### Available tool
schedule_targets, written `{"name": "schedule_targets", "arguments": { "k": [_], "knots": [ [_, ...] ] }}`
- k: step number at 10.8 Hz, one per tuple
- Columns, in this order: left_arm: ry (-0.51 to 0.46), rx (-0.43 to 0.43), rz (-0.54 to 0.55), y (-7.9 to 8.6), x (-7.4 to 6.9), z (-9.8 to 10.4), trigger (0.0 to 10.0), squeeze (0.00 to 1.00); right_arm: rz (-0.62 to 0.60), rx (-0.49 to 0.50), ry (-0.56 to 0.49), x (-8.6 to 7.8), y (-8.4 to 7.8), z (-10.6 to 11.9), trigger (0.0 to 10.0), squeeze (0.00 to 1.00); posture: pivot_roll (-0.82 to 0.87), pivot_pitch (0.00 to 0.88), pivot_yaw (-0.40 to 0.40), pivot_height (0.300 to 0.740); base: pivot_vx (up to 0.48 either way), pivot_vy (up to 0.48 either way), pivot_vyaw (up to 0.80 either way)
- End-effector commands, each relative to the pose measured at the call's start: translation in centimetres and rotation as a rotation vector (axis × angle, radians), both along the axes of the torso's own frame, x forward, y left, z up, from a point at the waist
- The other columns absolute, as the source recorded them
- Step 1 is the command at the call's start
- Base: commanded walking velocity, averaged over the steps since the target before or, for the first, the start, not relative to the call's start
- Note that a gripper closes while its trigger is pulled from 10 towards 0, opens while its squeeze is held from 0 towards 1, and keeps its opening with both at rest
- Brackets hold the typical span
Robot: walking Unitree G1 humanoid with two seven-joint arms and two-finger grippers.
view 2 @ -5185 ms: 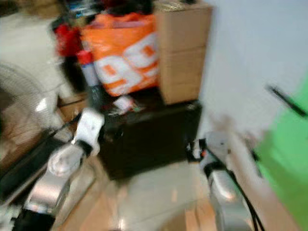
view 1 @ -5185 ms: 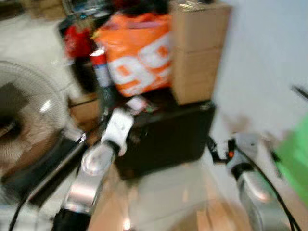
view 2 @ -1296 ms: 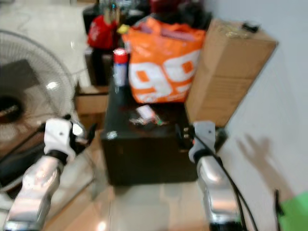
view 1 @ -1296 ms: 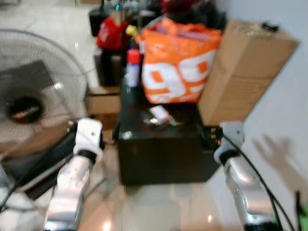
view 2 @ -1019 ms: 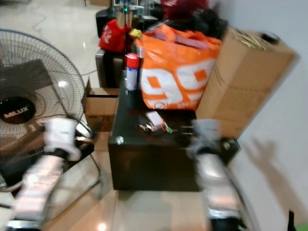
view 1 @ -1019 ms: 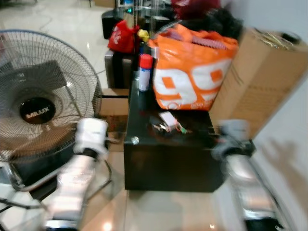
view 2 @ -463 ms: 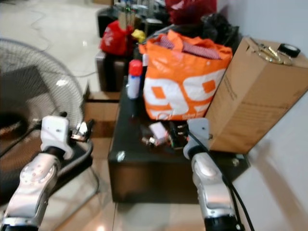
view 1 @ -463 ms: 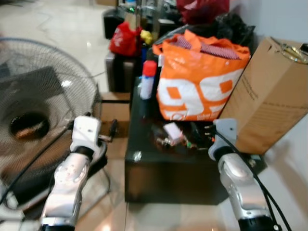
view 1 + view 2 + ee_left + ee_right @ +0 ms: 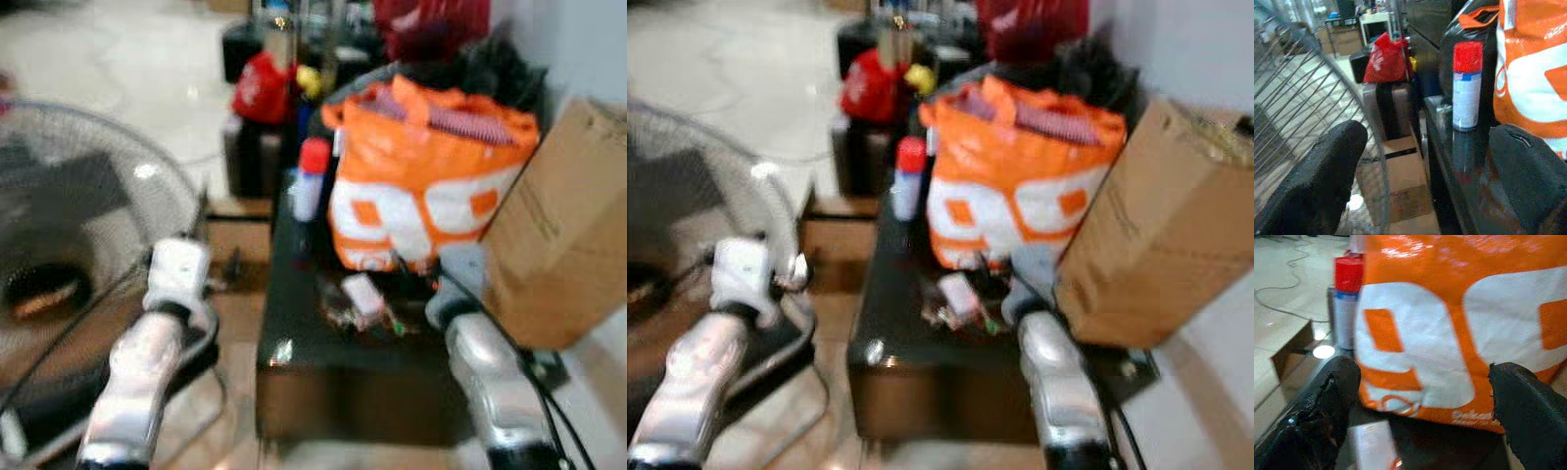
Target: Hang keys on a hook
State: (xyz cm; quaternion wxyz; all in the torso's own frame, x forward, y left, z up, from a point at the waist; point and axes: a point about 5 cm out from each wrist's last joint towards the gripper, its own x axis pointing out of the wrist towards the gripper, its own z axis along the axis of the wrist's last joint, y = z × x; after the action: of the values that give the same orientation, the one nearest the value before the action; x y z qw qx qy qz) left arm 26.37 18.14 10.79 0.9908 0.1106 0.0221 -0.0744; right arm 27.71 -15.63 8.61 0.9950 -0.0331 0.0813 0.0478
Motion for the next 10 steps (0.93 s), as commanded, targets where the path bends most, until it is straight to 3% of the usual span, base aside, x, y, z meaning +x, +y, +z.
{"name": "schedule_targets", "arguments": {
  "k": [1, 6, 9, 10],
  "knots": [
    [-0.003, 0.013, -0.065, -1.5, 0.1, 0.1, 10.0, 0.0, -0.045, -0.032, 0.011, -0.1, -1.6, -0.1, 10.0, 0.0, 0.0, 0.0, -0.074, 0.74, 0.289, 0.0, 0.0],
    [0.008, 0.063, -0.139, -1.9, 0.2, 0.2, 10.0, 0.0, -0.057, -0.044, 0.052, -1.0, -1.8, -0.9, 10.0, 0.0, -0.02, 0.0, -0.001, 0.74, 0.0, 0.0, 0.0],
    [0.105, 0.081, -0.257, -2.8, -0.7, -1.1, 10.0, 0.0, 0.135, -0.073, 0.248, -0.8, 0.0, -3.1, 10.0, 0.0, -0.02, 0.0, -0.026, 0.74, 0.0, 0.0, 0.0],
    [0.189, 0.123, -0.321, -3.0, -1.3, -2.3, 10.0, 0.0, 0.183, -0.085, 0.291, -0.5, 0.6, -4.2, 10.0, 0.0, -0.02, 0.0, -0.03, 0.74, 0.0, 0.0, 0.0]
  ]
}}
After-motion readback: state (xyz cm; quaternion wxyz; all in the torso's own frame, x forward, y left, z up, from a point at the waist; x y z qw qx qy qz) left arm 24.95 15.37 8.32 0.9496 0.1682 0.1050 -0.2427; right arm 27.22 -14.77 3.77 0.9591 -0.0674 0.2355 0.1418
